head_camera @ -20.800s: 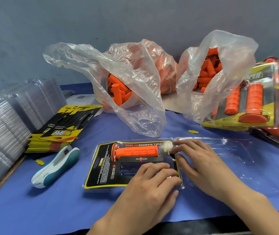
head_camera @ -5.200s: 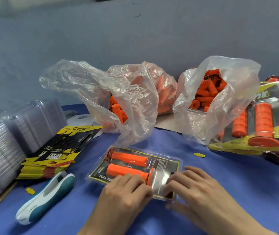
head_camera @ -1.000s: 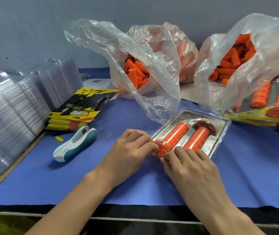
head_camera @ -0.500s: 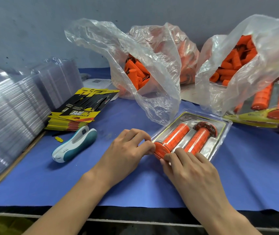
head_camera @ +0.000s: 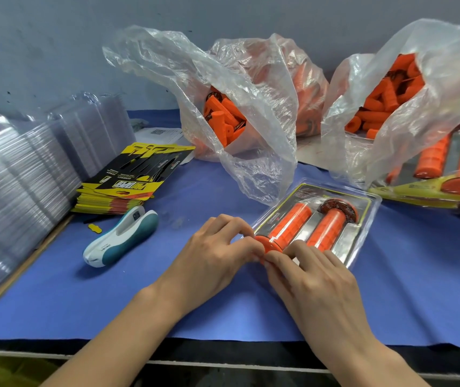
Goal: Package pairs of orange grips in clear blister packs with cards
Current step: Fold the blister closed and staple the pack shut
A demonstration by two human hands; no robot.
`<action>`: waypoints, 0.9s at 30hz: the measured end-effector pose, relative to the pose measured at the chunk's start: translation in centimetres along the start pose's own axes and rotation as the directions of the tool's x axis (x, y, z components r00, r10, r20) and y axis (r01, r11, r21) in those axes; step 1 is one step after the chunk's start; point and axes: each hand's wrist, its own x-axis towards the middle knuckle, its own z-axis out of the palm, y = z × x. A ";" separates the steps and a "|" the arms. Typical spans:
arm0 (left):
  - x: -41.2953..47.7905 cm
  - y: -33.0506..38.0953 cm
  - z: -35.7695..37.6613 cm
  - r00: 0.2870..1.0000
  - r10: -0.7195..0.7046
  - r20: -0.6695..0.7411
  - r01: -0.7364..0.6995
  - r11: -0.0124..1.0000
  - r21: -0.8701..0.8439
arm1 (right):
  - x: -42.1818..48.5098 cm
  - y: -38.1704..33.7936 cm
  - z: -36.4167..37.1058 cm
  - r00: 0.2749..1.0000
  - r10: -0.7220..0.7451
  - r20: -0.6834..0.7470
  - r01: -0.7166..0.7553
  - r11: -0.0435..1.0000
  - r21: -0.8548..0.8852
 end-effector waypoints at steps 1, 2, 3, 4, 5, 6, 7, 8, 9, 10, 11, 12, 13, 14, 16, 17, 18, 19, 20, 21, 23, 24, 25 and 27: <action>0.1 0.1 0.1 1.000 -0.002 -0.010 0.002 1.000 0.011 | 0.0 0.1 0.0 1.000 -0.003 0.002 0.003 1.000 0.003; 0.1 0.1 0.1 1.000 -0.002 -0.016 0.002 1.000 0.029 | -0.1 0.1 0.0 1.000 -0.007 0.005 0.007 1.000 0.006; 0.2 0.1 0.2 1.000 0.004 -0.018 -0.003 0.999 0.052 | -0.1 0.1 0.0 1.000 -0.009 0.006 0.009 1.000 0.006; 0.2 0.1 0.2 1.000 0.011 -0.015 -0.010 0.997 0.077 | -0.1 0.1 0.0 1.000 -0.008 0.007 0.008 1.000 0.003; 0.2 0.0 0.1 1.000 0.016 -0.012 -0.014 0.995 0.099 | 0.0 0.1 -0.1 1.000 -0.009 0.007 0.009 1.000 0.000; 0.1 0.0 0.1 1.000 0.019 -0.008 -0.018 0.993 0.117 | 0.0 0.1 -0.1 1.000 -0.009 0.004 0.009 1.000 -0.002; 0.1 -0.1 0.0 1.000 0.022 -0.005 -0.021 0.991 0.133 | 0.0 0.0 -0.1 1.000 -0.007 0.001 0.007 1.000 0.000; 0.1 0.0 0.0 1.000 0.023 -0.003 -0.023 0.989 0.146 | 0.1 0.0 -0.1 1.000 -0.003 -0.001 0.003 1.000 0.004; 0.1 0.1 0.0 1.000 0.022 -0.002 -0.021 0.988 0.153 | 0.1 0.0 -0.1 1.000 0.001 -0.002 -0.001 1.000 0.006; 0.1 0.1 -0.1 1.000 0.026 -0.003 -0.026 0.987 0.156 | 0.1 0.0 -0.2 1.000 0.004 -0.001 -0.004 1.000 0.003; 0.0 0.1 -0.1 0.999 0.032 -0.005 -0.031 0.987 0.155 | 0.1 -0.1 -0.2 1.000 0.004 0.001 -0.004 1.000 -0.004; 0.0 0.1 -0.2 0.999 0.030 -0.011 -0.028 0.988 0.151 | 0.0 -0.1 -0.2 1.000 0.000 0.000 0.000 1.000 -0.015; 0.0 0.0 -0.2 1.000 0.022 -0.014 -0.020 0.989 0.147 | 0.0 -0.1 -0.2 1.000 -0.007 -0.004 0.007 1.000 -0.026; 0.0 -0.1 -0.4 1.000 0.008 -0.014 -0.006 0.989 0.150 | 0.0 0.0 -0.3 1.000 -0.018 -0.008 0.018 0.999 -0.039; 0.0 -0.6 -0.7 1.000 -0.025 -0.008 0.026 0.985 0.170 | 0.1 0.0 -0.4 0.998 -0.055 -0.015 0.053 0.996 -0.065; 0.0 -0.8 -0.8 0.999 -0.039 0.000 0.038 0.984 0.176 | 0.1 0.0 -0.4 0.997 -0.074 -0.016 0.073 0.994 -0.075; -0.1 -0.8 -0.8 0.999 -0.046 0.014 0.043 0.983 0.178 | 0.1 0.0 -0.4 0.996 -0.088 -0.017 0.087 0.993 -0.083; -0.1 -0.8 -0.8 0.998 -0.046 0.030 0.040 0.983 0.179 | 0.1 0.1 -0.4 0.995 -0.095 -0.017 0.093 0.992 -0.087; -0.2 -0.9 -0.9 0.998 -0.046 0.053 0.037 0.984 0.173 | 0.0 0.1 -0.4 0.996 -0.094 -0.015 0.092 0.992 -0.088; -0.3 -0.9 -0.9 0.996 -0.049 0.074 0.037 0.986 0.161 | 0.0 0.1 -0.4 0.996 -0.088 -0.011 0.087 0.992 -0.086; -0.5 -1.0 -1.1 0.992 -0.077 0.103 0.065 0.991 0.114 | -0.1 0.1 -0.3 0.997 -0.075 -0.002 0.074 0.994 -0.079; -0.5 -1.0 -1.2 0.990 -0.094 0.104 0.085 0.993 0.088 | -0.2 0.1 -0.3 0.998 -0.069 0.002 0.069 0.995 -0.078; -0.6 -0.9 -1.2 0.990 -0.103 0.096 0.097 0.993 0.062 | -0.2 0.1 -0.2 0.998 -0.064 0.003 0.064 0.995 -0.078; -0.5 -0.4 -0.8 0.993 -0.085 0.080 0.084 0.996 0.024 | -0.1 0.1 -0.2 0.998 -0.057 0.004 0.057 0.996 -0.072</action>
